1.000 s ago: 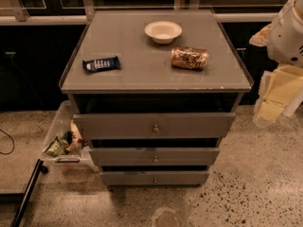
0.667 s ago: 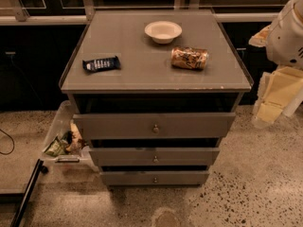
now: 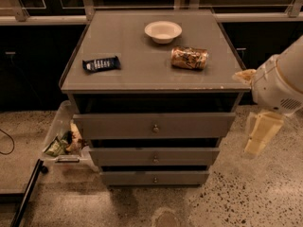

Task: Open top drawer

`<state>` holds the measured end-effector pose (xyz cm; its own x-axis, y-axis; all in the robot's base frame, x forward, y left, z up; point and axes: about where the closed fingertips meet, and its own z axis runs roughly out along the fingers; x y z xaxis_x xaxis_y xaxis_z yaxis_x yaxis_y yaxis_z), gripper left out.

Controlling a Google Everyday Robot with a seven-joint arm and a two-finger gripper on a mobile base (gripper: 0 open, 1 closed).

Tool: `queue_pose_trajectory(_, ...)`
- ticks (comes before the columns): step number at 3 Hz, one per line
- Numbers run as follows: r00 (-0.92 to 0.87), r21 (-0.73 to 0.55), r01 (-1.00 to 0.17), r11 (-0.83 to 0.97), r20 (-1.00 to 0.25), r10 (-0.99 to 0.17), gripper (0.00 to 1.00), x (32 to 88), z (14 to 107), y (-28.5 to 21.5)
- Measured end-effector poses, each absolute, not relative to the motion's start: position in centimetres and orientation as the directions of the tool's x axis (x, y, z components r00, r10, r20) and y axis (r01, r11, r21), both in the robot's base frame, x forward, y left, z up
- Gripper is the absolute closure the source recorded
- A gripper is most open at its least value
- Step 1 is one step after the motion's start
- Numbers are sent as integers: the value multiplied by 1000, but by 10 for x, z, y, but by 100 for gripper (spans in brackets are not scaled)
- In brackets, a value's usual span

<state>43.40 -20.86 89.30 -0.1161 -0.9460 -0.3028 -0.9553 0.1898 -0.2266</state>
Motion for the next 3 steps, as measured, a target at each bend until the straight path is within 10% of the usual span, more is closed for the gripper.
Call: queue_pose_trajectory(3,8,-252,-963,91,-365,-931,0,448,800,-214)
